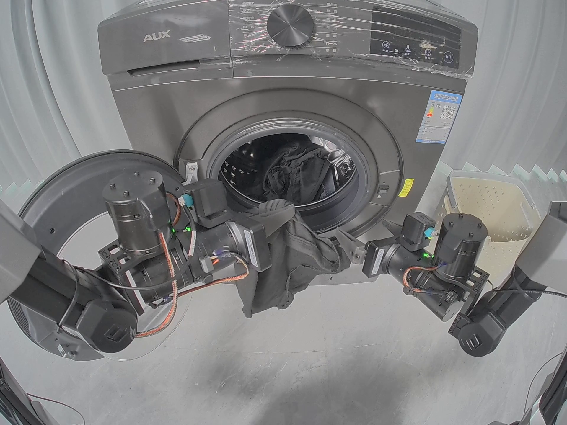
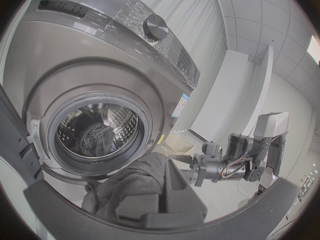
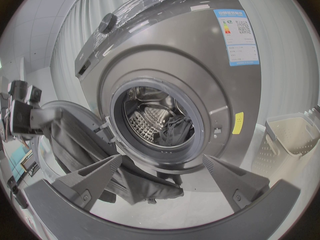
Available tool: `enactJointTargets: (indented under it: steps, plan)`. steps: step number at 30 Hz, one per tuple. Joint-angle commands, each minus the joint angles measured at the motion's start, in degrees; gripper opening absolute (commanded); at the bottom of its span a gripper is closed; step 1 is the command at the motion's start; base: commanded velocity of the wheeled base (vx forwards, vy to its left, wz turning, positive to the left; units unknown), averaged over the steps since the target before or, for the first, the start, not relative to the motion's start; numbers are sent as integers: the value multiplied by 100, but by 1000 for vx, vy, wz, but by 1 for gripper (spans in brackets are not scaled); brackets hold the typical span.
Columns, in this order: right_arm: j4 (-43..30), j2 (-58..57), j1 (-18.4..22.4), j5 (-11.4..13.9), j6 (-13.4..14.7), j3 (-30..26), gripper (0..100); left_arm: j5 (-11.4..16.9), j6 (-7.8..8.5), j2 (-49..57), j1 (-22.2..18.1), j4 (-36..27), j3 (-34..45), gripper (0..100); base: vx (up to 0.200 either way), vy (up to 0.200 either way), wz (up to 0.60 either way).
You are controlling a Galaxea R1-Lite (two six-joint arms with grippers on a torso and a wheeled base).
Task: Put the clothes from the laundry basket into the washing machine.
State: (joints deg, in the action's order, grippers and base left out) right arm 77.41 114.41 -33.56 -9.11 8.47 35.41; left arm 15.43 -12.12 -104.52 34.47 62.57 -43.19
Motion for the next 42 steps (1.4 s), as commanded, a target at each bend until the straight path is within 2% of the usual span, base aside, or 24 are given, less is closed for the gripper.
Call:
enactJointTargets:
  steps: [1, 5, 10, 22, 26, 31, 42]
  plan:
    - [2, 143, 60, 14, -12, -131, 100, 4, -1, 151, 7, 18, 4, 0, 0, 0, 0]
    - [125, 266, 113, 462, -30, -544, 100, 4, 8, 222, 7, 18, -5, 0, 0, 0, 0]
    - [319, 363, 104, 770, -39, -931, 100, 4, 8, 222, -2, 27, -5, 0, 0, 0, 0]
    - [319, 460, 60, 832, -153, -1643, 100, 4, 8, 213, -2, 27, -31, 0, 0, 0, 0]
    - [319, 547, -1, 849, -144, -1687, 100, 4, 16, 222, -2, 36, -14, 0, 0, 0, 0]
    - [389, 565, -204, 1271, -188, -1704, 100, 4, 8, 222, -11, 115, 12, 0, 0, 0, 0]
    - [600, 1136, -204, 1297, -223, -975, 100, 12, -1, 195, -11, 132, 12, 0, 0, 0, 0]
